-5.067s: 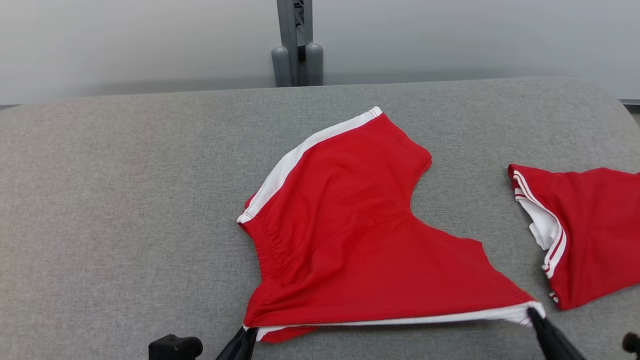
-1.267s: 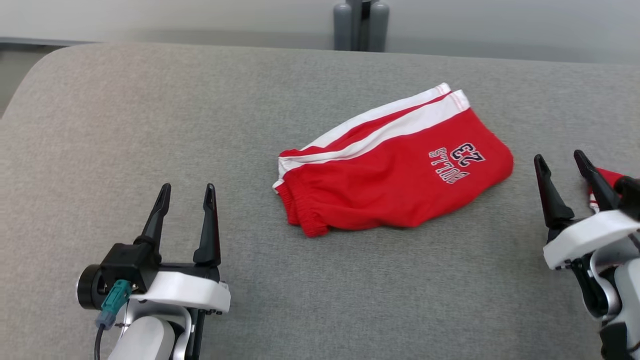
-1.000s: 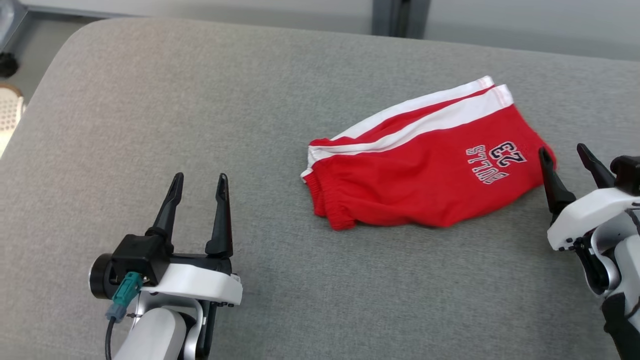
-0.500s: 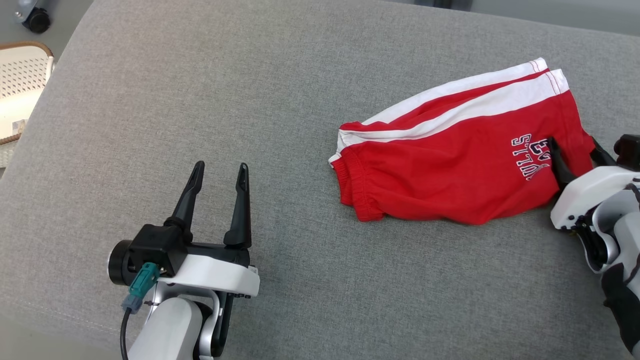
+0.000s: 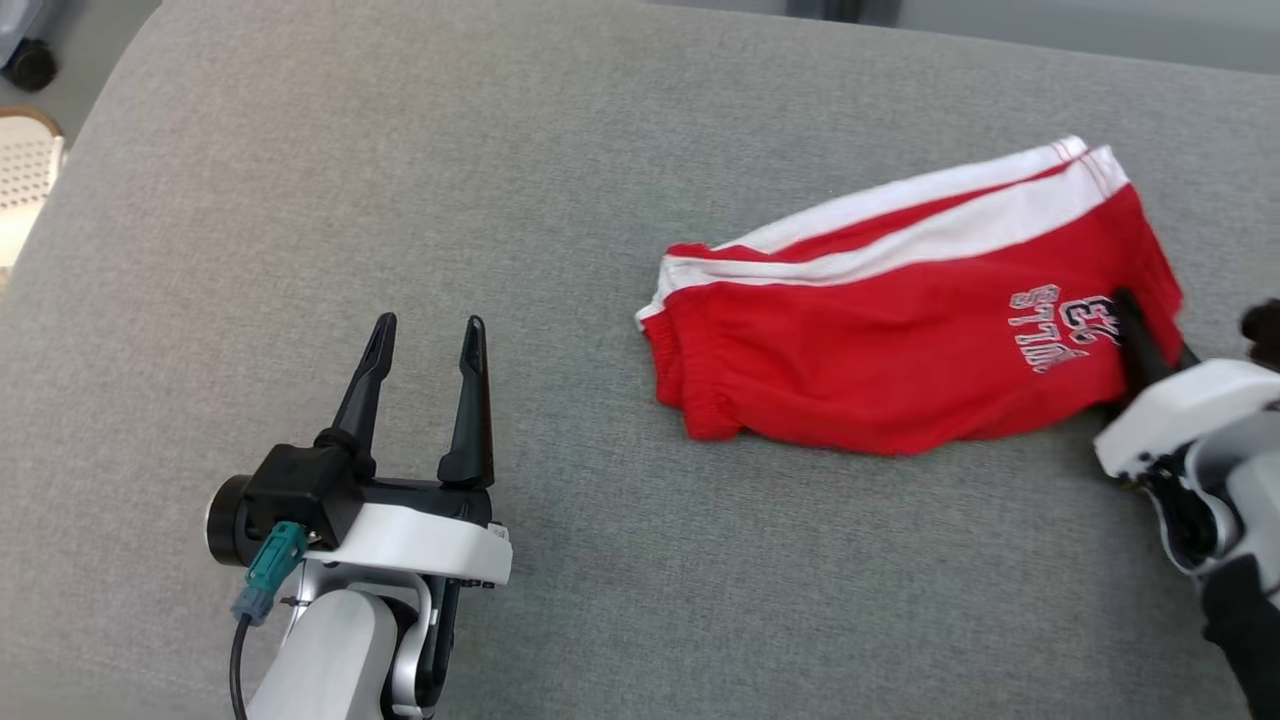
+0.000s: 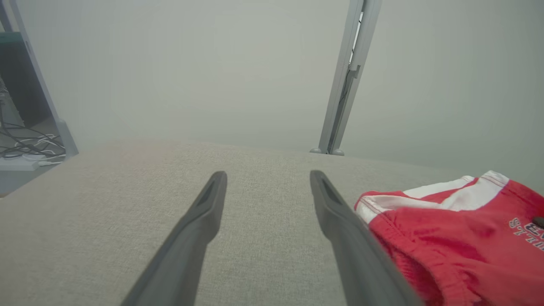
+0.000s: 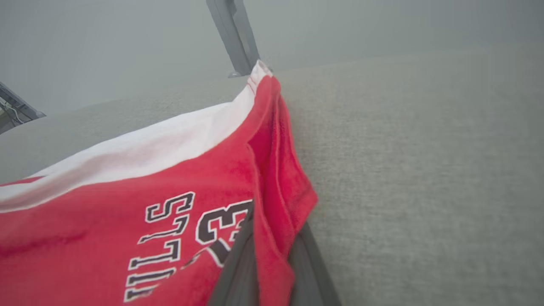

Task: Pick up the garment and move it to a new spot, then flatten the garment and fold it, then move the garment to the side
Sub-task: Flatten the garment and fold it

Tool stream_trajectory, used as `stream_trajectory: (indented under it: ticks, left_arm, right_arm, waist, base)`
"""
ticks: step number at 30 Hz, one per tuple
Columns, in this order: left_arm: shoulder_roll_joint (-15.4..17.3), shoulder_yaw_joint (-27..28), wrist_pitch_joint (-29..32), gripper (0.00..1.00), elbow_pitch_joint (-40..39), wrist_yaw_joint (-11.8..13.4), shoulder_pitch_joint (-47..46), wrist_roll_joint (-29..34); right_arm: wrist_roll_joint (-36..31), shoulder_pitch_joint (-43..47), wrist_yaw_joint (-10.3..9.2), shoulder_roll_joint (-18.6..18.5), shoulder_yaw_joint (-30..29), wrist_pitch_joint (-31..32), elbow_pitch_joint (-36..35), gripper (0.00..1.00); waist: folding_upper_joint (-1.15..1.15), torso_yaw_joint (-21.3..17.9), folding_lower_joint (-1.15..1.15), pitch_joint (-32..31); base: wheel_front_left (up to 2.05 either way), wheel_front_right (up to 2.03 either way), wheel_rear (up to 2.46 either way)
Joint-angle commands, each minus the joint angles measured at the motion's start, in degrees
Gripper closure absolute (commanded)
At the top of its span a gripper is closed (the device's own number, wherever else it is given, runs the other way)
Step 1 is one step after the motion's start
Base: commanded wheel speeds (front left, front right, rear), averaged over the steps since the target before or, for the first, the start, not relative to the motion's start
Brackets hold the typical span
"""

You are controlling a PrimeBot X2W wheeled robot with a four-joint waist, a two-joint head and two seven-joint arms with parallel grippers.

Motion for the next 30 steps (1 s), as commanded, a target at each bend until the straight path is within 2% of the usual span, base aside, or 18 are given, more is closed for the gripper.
stream_trajectory:
  ticks: [1,7,9,12,19,23,30]
  left_arm:
    - [0.25,0.41,-0.26,0.0,-0.04,-0.45,0.37,0.43]
    - [0.2,1.08,-0.26,0.0,0.17,-0.83,0.99,1.0]
    - [0.43,1.38,-0.26,0.0,0.26,-0.88,0.93,1.19]
    - [0.52,1.43,-0.27,0.0,0.42,-1.01,1.11,1.2]
    - [0.3,0.61,-0.19,0.0,1.56,-1.43,1.11,0.6]
    - [0.05,-0.37,-0.13,0.0,2.01,-1.91,0.75,0.39]
    - [-0.58,-1.36,-0.13,0.0,2.55,-1.75,-0.04,-0.16]
  right_arm:
    - [1.08,2.02,0.0,-1.5,-0.4,-0.72,-0.23,1.0]
    - [4.24,6.35,0.0,-4.29,-1.35,-1.91,-4.32,1.0]
    - [2.86,6.16,0.0,-4.16,-0.9,-2.27,-8.53,1.0]
    - [-0.27,5.48,0.0,-2.48,0.81,-2.43,-14.22,1.0]
    - [-5.1,4.5,0.0,6.13,7.15,1.32,-24.81,1.0]
    - [-6.59,3.84,0.0,10.39,11.25,4.07,-23.74,1.0]
    - [-6.35,1.96,0.0,13.54,15.35,5.38,-14.93,1.0]
  waist:
    - [0.0,-0.7,0.0,-0.4]
    - [0.0,-2.99,0.0,-1.47]
    - [0.0,-4.07,0.0,-2.0]
    - [0.0,-4.82,0.0,-2.59]
    - [0.0,-4.83,0.0,-3.89]
    - [0.0,-3.51,0.0,-4.26]
    - [0.0,-0.44,0.0,-4.09]
  base:
    - [0.0,0.0,0.0]
    - [0.0,0.0,0.0]
    - [0.0,0.0,0.0]
    - [0.0,0.0,0.0]
    - [0.0,0.0,0.0]
    - [0.0,0.0,0.0]
    - [0.0,0.0,0.0]
